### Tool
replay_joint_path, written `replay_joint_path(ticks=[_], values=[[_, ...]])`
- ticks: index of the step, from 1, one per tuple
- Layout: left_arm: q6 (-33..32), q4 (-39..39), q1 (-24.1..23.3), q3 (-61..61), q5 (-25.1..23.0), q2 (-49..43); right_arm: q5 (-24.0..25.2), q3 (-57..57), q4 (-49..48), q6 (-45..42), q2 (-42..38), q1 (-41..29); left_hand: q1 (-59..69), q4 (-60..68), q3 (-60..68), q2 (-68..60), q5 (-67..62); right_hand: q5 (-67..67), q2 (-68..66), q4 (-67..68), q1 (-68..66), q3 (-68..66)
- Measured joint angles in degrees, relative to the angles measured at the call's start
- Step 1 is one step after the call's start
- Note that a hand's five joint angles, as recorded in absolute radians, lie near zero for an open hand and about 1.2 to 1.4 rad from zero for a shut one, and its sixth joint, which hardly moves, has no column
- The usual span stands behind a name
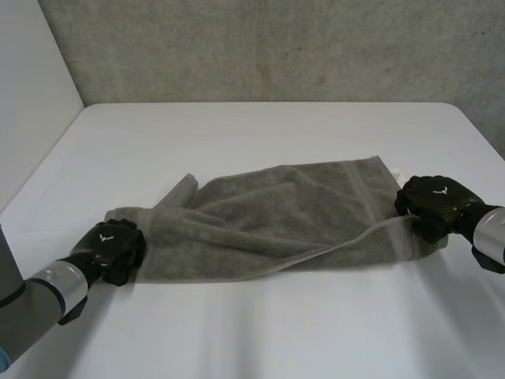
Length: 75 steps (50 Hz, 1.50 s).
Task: Fold the towel.
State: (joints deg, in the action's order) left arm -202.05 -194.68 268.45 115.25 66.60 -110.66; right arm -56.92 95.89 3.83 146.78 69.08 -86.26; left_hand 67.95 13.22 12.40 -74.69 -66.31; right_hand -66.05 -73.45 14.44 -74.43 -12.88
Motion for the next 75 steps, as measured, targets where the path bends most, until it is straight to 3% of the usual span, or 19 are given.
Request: replay_joint_path(ticks=[3, 20, 28, 33, 40, 51, 75], values=[[0.03, 0.13, 0.01, 0.10, -0.03, 0.90, 0.03, 0.00, 0.01, 0.00, 0.00, -0.02, 6.44, 0.00, 0.00, 0.00, -0.01, 0.00, 0.00, 0.00, 0.00, 0.00], [0.25, 0.44, 0.22, 1.02, -0.42, 3.87, 0.56, 0.09, 0.07, 0.00, 0.04, -0.01, 6.49, 0.00, 0.00, 0.10, 0.16, 0.00, 0.00, 0.00, 0.00, 0.00], [0.95, 0.59, -0.48, 2.07, -1.31, 7.67, 1.30, 0.07, 0.24, 0.00, 0.23, 0.10, -21.03, 0.00, 0.00, 27.84, 29.65, 0.00, 0.00, 0.00, 0.00, 0.00], [1.75, 0.46, -4.61, 2.06, -2.53, 9.16, 1.40, 0.07, 0.31, 0.00, 0.26, 0.08, -31.73, 0.00, 0.00, 38.55, 41.13, 0.00, 0.00, 0.00, 0.00, 0.00], [2.56, -0.02, -10.18, 0.47, -2.68, 7.70, 1.39, 0.27, 0.38, 0.00, 0.38, 0.05, -31.94, 0.00, 0.00, 38.92, 41.93, 0.00, 0.00, 0.00, 0.00, 0.00], [2.76, -0.06, -13.69, -3.52, -0.19, 0.06, 1.37, 0.38, 0.25, 0.00, 0.44, 0.21, -31.94, 0.00, 0.00, 39.02, 42.13, 0.00, 0.00, 0.00, -0.01, 0.00], [2.45, -0.37, -11.58, -8.24, 2.43, -4.10, 1.37, 0.43, 0.20, 0.00, 0.35, 0.20, -33.63, 0.00, 0.00, 40.73, 43.16, 0.05, 0.00, 0.00, 0.00, 0.00]])
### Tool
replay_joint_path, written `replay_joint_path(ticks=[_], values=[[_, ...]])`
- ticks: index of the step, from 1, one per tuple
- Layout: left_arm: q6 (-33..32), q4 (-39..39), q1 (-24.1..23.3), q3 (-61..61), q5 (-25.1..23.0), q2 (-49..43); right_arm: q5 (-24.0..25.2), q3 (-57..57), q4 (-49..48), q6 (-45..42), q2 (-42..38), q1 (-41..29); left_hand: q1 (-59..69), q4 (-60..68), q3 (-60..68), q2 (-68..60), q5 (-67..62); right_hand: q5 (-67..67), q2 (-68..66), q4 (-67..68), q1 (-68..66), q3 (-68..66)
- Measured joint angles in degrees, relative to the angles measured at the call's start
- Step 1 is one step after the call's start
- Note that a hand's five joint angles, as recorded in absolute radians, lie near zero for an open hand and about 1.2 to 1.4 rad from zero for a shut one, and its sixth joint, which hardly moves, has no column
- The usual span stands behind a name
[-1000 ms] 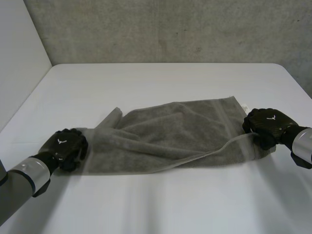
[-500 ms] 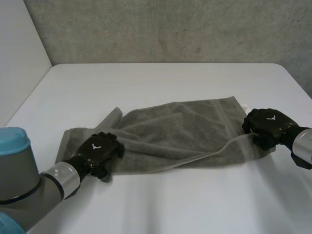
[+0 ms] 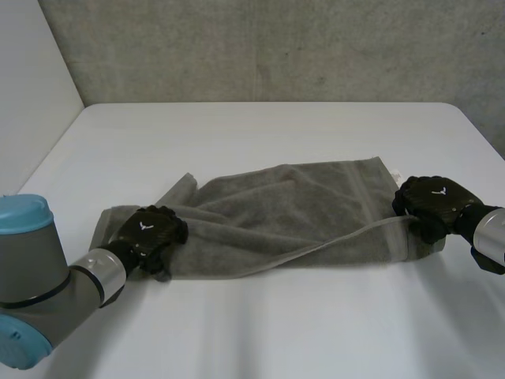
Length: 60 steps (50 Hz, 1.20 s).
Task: Fold the towel.
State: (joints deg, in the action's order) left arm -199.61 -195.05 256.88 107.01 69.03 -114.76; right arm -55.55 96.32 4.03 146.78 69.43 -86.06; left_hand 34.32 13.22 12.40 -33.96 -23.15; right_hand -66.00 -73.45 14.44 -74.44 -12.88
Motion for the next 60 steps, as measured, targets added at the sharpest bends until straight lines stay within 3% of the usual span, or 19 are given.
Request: replay_joint_path(ticks=[29, 36, 50, 60], values=[[-0.44, -0.07, -0.85, -0.05, 0.05, -1.34, 0.09, 0.24, 0.01, 0.00, -0.05, -0.17, 24.33, 0.00, 0.00, -25.69, -26.49, 0.00, 0.00, 0.00, 0.00, 0.00], [-0.37, -0.07, -1.10, 0.55, 0.05, -1.12, 0.09, 0.35, 0.01, 0.00, 0.00, -0.17, 38.48, 0.00, 0.00, -38.77, -41.48, 0.00, 0.00, 0.00, 0.00, 0.00], [0.20, 0.56, -0.73, 0.98, 0.01, 2.54, -0.06, 0.24, 0.49, 0.05, 1.46, -0.06, 38.71, 0.00, 0.00, -38.81, -41.80, 0.00, 0.00, 0.00, 0.00, 0.00], [2.88, 5.89, 0.21, 1.31, -0.27, 14.16, 2.20, 0.05, 5.44, 0.31, 11.51, 0.75, 38.82, 0.00, 0.00, -38.81, -41.80, 0.00, 0.00, 0.00, 0.00, 0.00]])
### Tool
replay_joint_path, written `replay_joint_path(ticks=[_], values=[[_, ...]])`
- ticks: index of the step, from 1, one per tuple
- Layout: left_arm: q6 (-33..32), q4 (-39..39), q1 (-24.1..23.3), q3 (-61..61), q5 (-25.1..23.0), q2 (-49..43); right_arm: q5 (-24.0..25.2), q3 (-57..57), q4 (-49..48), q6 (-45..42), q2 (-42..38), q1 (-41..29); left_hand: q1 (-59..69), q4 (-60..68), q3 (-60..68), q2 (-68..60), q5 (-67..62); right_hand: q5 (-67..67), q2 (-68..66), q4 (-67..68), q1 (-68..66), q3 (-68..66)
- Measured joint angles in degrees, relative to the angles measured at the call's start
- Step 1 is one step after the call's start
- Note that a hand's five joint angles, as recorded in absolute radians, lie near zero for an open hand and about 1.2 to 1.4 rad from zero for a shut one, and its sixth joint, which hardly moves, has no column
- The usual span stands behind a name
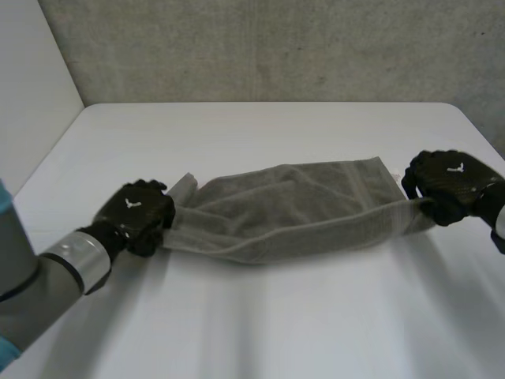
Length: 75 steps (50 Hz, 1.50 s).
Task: Fold the towel.
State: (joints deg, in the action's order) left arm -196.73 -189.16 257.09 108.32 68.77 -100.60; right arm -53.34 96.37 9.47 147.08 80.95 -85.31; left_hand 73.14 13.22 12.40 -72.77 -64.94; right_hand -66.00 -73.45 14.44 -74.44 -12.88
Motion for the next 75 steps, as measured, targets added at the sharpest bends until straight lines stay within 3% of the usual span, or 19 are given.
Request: replay_joint_path(ticks=[10, 19, 23, 32, 35, 40, 46, 52, 57, 62, 67, 75], values=[[3.89, 11.63, 2.60, -4.56, -0.59, 13.60, 6.15, -2.01, 8.06, 0.01, 10.82, 0.92, 0.00, 0.00, 0.00, 0.00, 0.00, 0.00, 0.00, 0.00, 0.00, 0.00], [3.94, 14.78, 4.54, -12.58, -2.93, 12.15, 7.73, -6.96, 8.09, -0.25, 9.06, 0.04, 0.00, 0.00, 0.00, 0.00, 0.00, 0.00, 0.00, 0.00, 0.00, 0.00], [3.80, 14.01, 4.41, -18.51, -4.14, 5.12, 5.13, -12.99, 5.77, -0.69, 2.73, -3.80, 0.00, 0.00, 0.00, 0.00, 0.00, 0.00, 0.00, 0.00, 0.00, 0.00], [3.90, 12.40, 1.78, -44.78, -4.23, -13.58, -8.90, -42.63, -2.21, -1.60, -13.27, -14.55, 0.00, 0.00, 0.00, 0.00, 0.00, 0.00, -0.29, 0.00, -0.01, 0.00], [4.48, 11.11, 0.96, -52.23, -3.75, -14.77, -11.99, -52.05, -4.11, 0.21, -15.18, -15.69, 0.00, 0.00, 0.00, 0.00, 0.00, 0.00, -0.29, 0.00, -0.01, 0.00], [6.42, 6.42, 0.07, -56.96, -3.27, -11.17, -12.95, -58.67, -5.61, 6.00, -14.39, -15.61, 0.01, 0.00, 0.00, 0.00, 0.00, 0.00, -0.29, 0.00, -0.01, 0.00], [8.94, -2.23, 0.40, -49.26, -4.98, -3.65, -8.12, -49.52, -7.18, 10.45, -9.92, -13.88, 0.01, 0.00, 0.00, 0.00, 0.00, 0.00, -0.29, 0.00, -0.01, 0.00], [8.29, -5.81, 1.52, -35.75, -8.81, -3.34, -4.32, -30.46, -9.56, 4.51, -6.81, -12.28, 0.01, 0.00, 0.00, 0.00, -0.28, 0.00, -0.30, 0.00, -0.02, 0.00], [2.50, -5.91, 2.45, -24.12, -10.71, -7.33, -2.80, -14.57, -10.50, -3.05, -6.35, -11.30, 0.01, 0.00, 0.00, 0.00, -0.29, 0.00, -0.26, 0.00, -0.02, 0.00], [-7.77, -5.38, 2.99, -14.49, -11.16, -12.84, 0.35, -2.46, -12.61, -7.46, -6.46, -9.05, 0.01, 0.00, 0.00, 0.00, -0.29, 0.00, -0.26, 0.00, -0.02, 0.00], [-14.18, -4.94, 3.12, -10.03, -11.02, -17.08, 2.22, 3.24, -14.59, -8.05, -6.52, -7.71, 0.02, 0.00, 0.00, -0.19, -0.29, 0.00, -0.26, 0.00, -0.02, 0.00], [-16.02, -4.60, 3.23, -8.53, -10.91, -19.79, 2.32, 4.61, -14.96, -7.09, -6.30, -7.99, 0.02, 0.00, 0.00, -0.19, -0.29, 0.00, -0.26, 0.00, -0.02, 0.00]])
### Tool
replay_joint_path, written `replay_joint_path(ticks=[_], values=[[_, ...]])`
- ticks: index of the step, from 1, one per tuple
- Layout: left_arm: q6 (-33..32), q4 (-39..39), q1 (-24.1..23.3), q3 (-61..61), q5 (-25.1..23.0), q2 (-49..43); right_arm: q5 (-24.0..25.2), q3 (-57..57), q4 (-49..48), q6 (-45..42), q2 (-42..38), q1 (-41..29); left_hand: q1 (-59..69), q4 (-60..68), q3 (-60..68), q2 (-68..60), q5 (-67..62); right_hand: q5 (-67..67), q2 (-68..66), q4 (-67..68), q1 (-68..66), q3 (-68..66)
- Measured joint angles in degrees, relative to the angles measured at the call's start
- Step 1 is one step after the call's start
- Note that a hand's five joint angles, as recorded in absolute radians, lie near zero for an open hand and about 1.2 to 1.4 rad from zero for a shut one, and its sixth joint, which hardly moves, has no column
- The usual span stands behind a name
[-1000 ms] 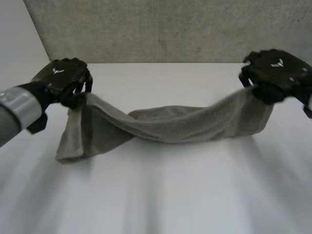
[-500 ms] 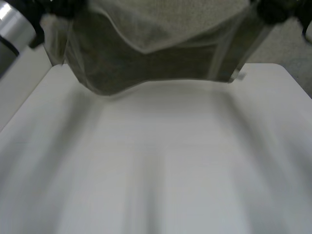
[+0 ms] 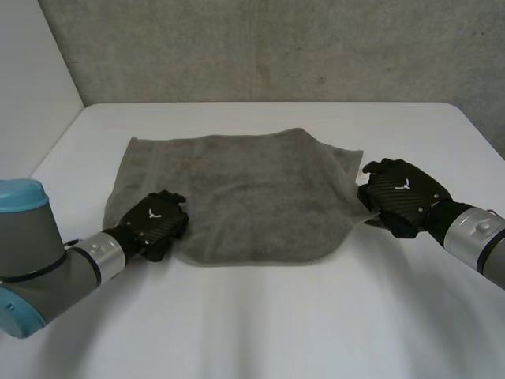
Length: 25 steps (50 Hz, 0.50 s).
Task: Fold the towel.
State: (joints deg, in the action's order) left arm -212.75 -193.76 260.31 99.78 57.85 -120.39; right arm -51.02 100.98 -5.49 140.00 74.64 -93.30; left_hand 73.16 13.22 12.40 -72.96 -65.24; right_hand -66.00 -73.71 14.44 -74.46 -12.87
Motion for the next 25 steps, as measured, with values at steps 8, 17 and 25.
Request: replay_joint_path(ticks=[8, 17, 25], values=[[0.25, -0.13, 0.33, -0.70, 0.42, -1.02, -0.42, -0.43, 0.24, 0.26, 0.02, -0.19, 0.00, 0.00, 0.00, 0.00, 0.00, 0.00, 0.00, 0.00, 0.00, 0.00], [0.49, 0.82, 0.62, -0.31, 1.01, 0.58, -0.81, -1.03, 1.91, 3.03, 1.51, 0.23, 0.00, 0.00, 0.00, 0.00, 0.00, 0.00, 0.00, 0.00, 0.01, 0.00], [0.60, 5.66, 0.81, 3.64, 0.97, 7.56, 0.21, -0.91, 7.72, 4.82, 6.86, 1.76, 0.00, 0.00, 0.00, 0.00, 0.00, 0.00, 0.00, 0.00, 0.01, 0.00]])
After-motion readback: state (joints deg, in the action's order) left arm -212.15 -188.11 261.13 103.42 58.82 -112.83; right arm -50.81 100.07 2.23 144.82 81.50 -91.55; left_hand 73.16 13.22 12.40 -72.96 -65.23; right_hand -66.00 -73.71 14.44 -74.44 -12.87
